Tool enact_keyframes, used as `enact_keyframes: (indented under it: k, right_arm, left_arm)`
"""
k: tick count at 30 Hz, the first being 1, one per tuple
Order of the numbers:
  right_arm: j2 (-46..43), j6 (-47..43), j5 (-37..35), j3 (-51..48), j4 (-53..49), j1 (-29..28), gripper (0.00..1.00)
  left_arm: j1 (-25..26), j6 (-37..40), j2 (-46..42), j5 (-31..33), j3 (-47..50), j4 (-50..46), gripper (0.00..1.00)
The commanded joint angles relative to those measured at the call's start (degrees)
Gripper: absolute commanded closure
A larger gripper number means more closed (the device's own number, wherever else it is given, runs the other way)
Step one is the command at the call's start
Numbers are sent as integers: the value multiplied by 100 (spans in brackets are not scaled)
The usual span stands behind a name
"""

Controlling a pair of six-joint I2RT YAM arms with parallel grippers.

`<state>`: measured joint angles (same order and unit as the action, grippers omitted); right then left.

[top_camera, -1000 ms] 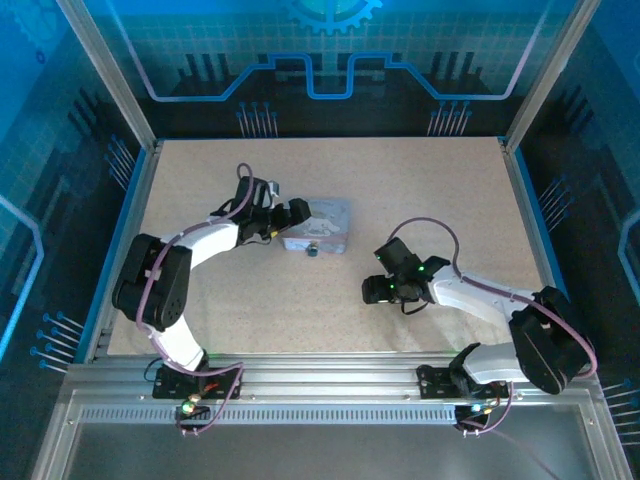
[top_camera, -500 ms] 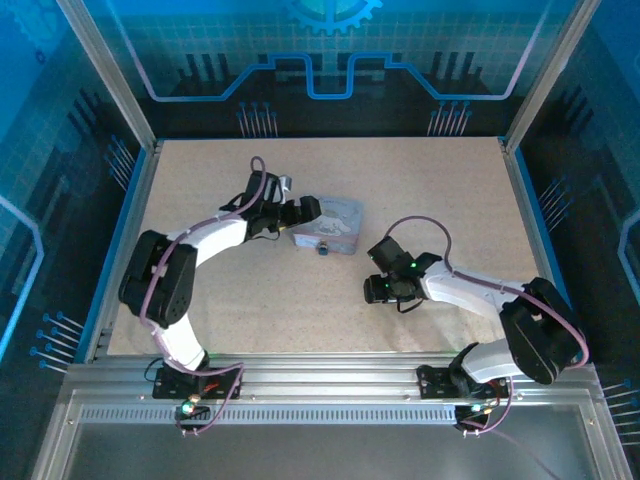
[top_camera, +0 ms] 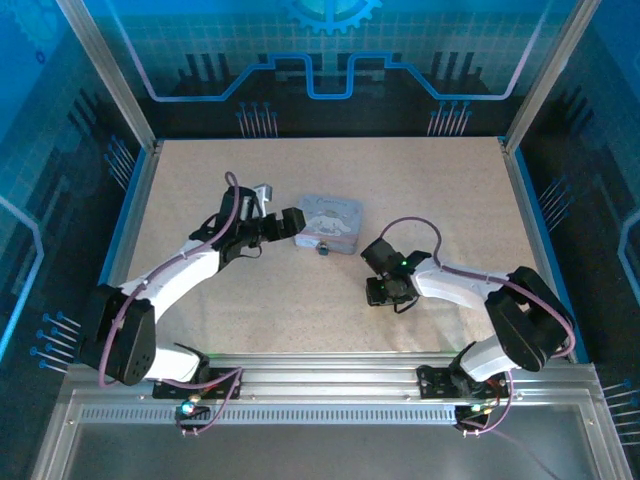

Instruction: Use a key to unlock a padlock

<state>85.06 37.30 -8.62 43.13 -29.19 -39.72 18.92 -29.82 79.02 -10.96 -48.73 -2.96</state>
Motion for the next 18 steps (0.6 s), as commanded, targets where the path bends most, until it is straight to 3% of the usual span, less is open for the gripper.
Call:
enact_keyframes:
  k: [1,18]
  right_arm:
    - [127,36,-76,161,-188,-97,66]
    - [82,2,-265,134,-376,-128,89]
  left_arm:
    - [7,117,-249,129,97,-163,1]
    - [3,151,-395,200,131,-276,1]
